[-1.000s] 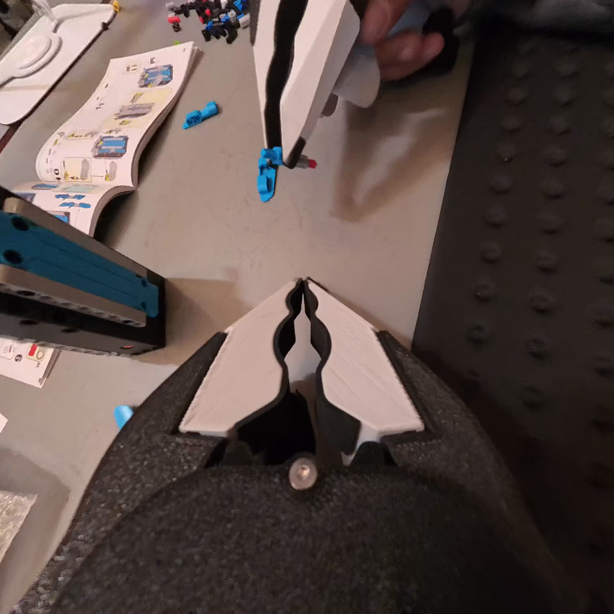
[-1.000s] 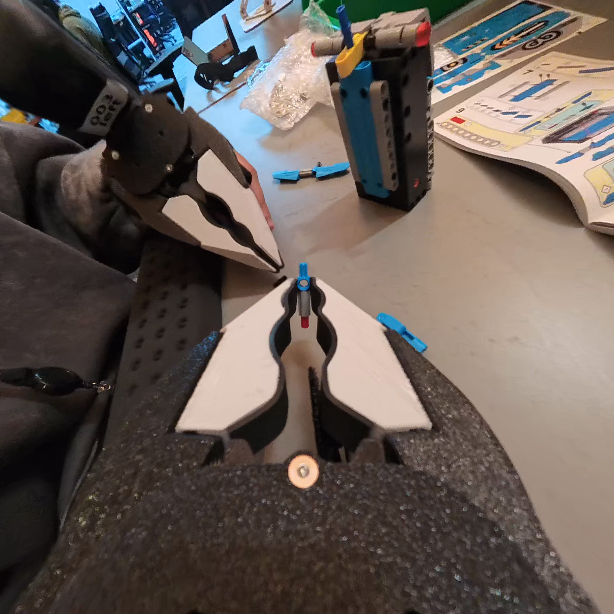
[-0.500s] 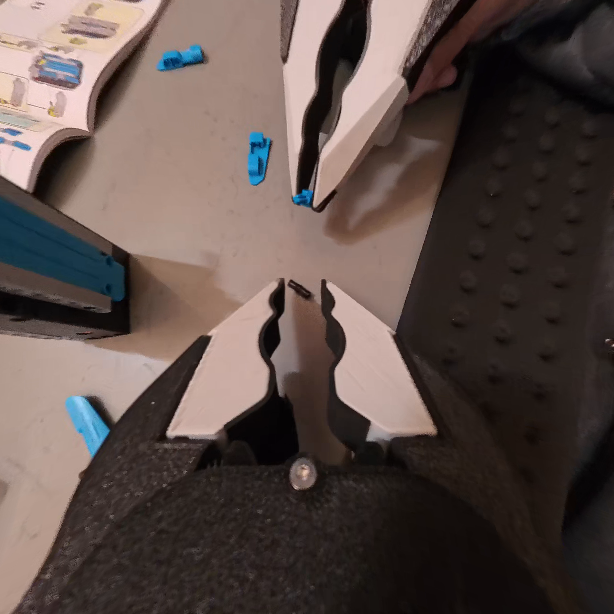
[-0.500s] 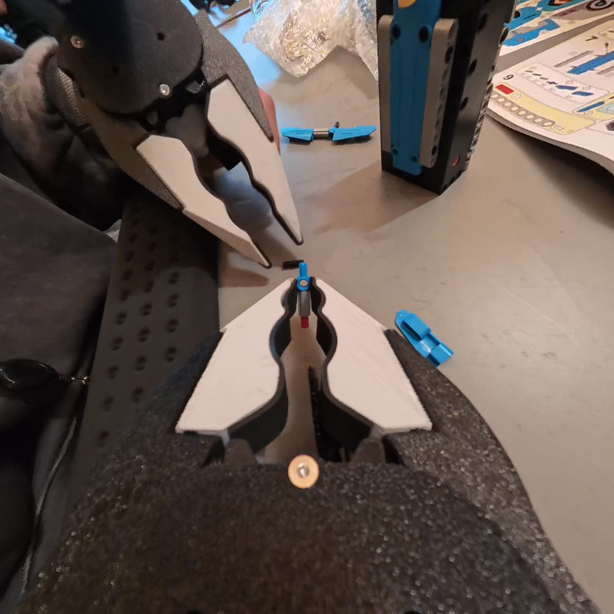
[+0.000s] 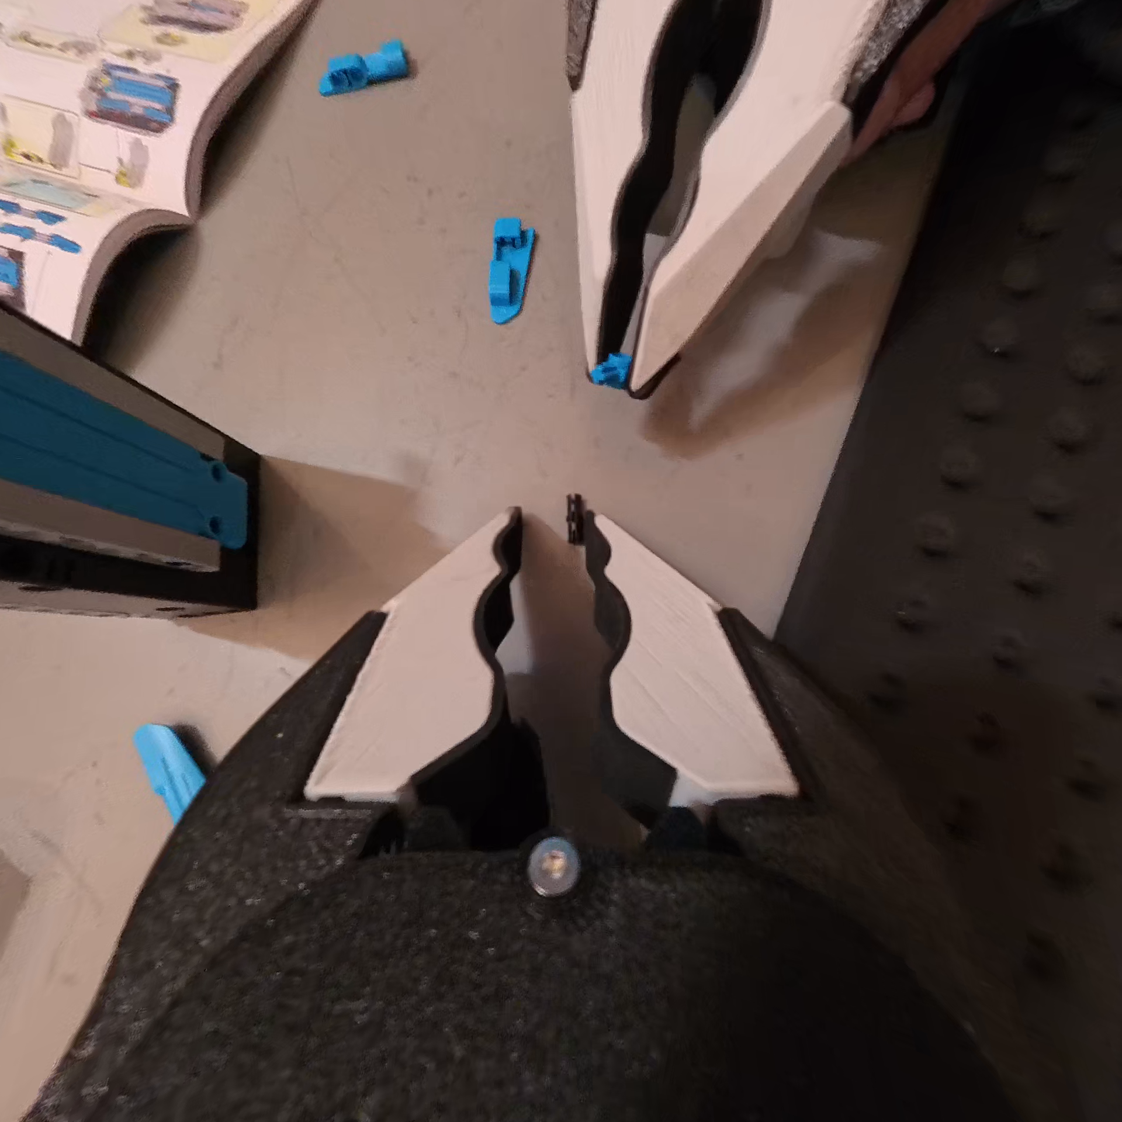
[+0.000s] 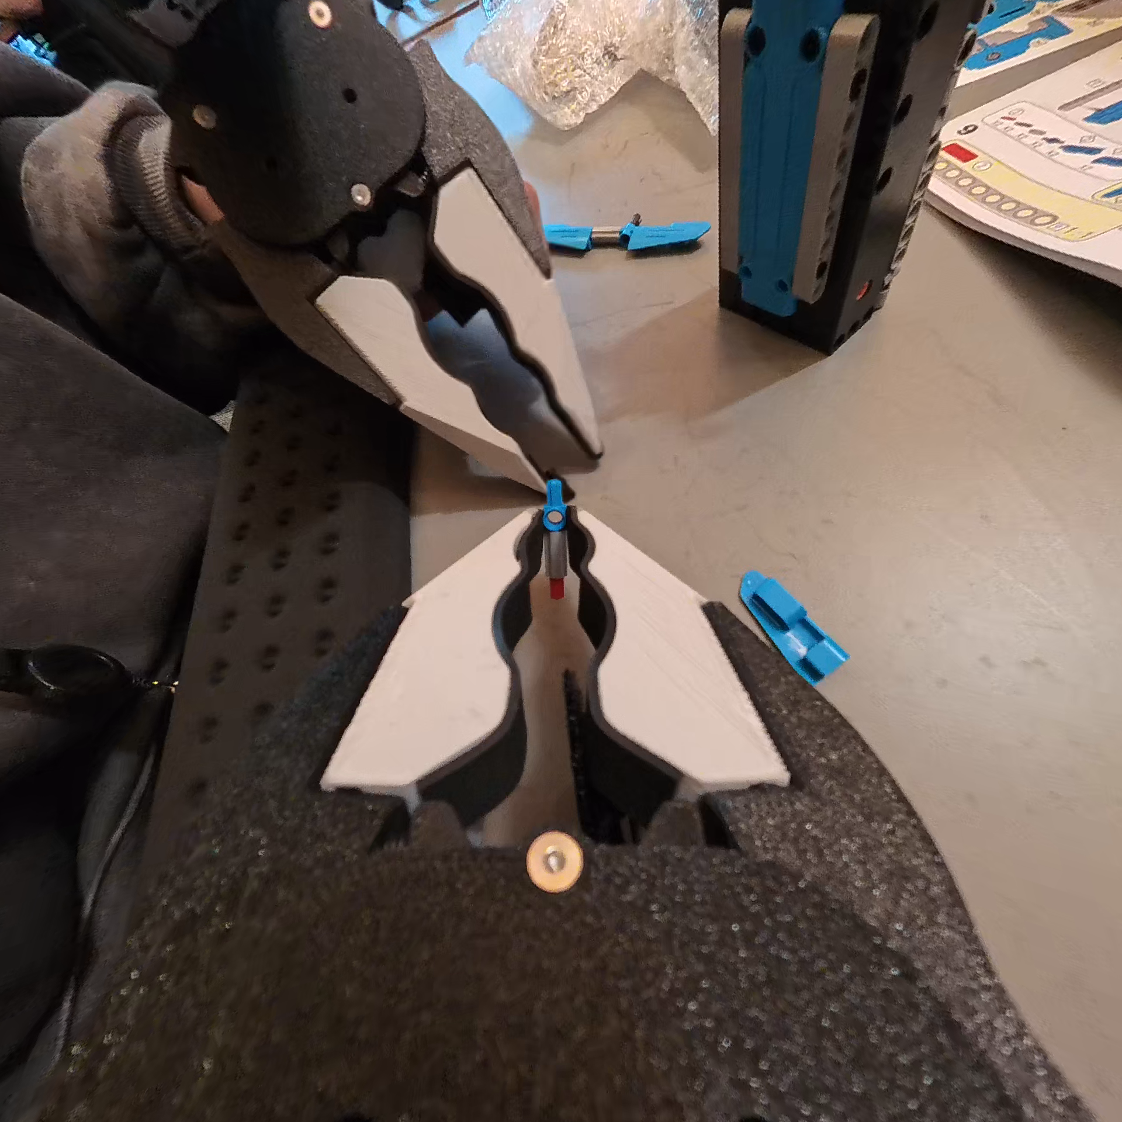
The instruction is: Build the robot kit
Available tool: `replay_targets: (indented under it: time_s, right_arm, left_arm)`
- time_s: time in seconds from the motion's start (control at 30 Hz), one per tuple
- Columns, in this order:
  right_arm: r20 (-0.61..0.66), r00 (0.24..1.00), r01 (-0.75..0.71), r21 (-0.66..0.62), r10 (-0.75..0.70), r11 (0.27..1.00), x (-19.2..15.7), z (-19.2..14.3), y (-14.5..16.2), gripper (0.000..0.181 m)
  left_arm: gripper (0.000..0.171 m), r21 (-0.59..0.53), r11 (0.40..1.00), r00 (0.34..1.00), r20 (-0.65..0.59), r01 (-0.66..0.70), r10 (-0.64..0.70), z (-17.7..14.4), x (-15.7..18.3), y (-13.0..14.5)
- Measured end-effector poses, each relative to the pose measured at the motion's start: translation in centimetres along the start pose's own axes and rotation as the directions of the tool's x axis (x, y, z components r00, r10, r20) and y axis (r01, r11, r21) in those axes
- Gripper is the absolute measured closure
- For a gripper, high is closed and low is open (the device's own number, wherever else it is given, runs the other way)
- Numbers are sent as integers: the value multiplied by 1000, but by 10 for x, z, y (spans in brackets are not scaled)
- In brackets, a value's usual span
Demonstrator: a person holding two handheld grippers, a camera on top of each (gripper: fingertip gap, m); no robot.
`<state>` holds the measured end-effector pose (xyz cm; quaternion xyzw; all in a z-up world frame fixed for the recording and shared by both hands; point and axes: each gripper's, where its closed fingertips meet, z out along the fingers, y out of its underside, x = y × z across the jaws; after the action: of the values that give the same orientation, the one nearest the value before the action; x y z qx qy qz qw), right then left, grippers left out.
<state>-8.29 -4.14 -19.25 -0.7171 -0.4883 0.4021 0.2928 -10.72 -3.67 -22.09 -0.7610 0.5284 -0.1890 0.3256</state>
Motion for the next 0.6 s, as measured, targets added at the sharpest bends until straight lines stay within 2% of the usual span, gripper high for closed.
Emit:
replay_targets:
  time_s: [0.1, 0.3, 0.37, 0.43, 0.47, 0.6]
  right_arm:
    - [1, 1000, 3, -6, -3, 1000, 0, 1, 1, 174]
    - [4, 1000, -9, 7, 9, 1000, 0, 0, -1, 174]
    - [17, 1000, -21, 38, 20, 999, -2, -2, -6, 174]
    - [17, 1000, -26, 101, 24, 995, -2, -8, -17, 174]
    - [14, 1000, -20, 132, 18, 991, -3, -12, -23, 174]
    - [22, 999, -28, 160, 24, 987, -6, -15, -29, 174]
  left_arm:
    - [166, 41, 999, 997, -72, 9, -6, 1, 7, -1]
    - [168, 37, 999, 996, -89, 22, -19, 1, 7, -3]
    - [167, 167, 986, 995, -101, 30, -14, -8, 9, -21]
    - [167, 327, 943, 991, -130, 59, -17, -28, 12, -48]
    - [167, 371, 924, 988, -147, 89, -37, -34, 12, -57]
    - [167, 418, 898, 979, -195, 138, -59, -38, 17, -64]
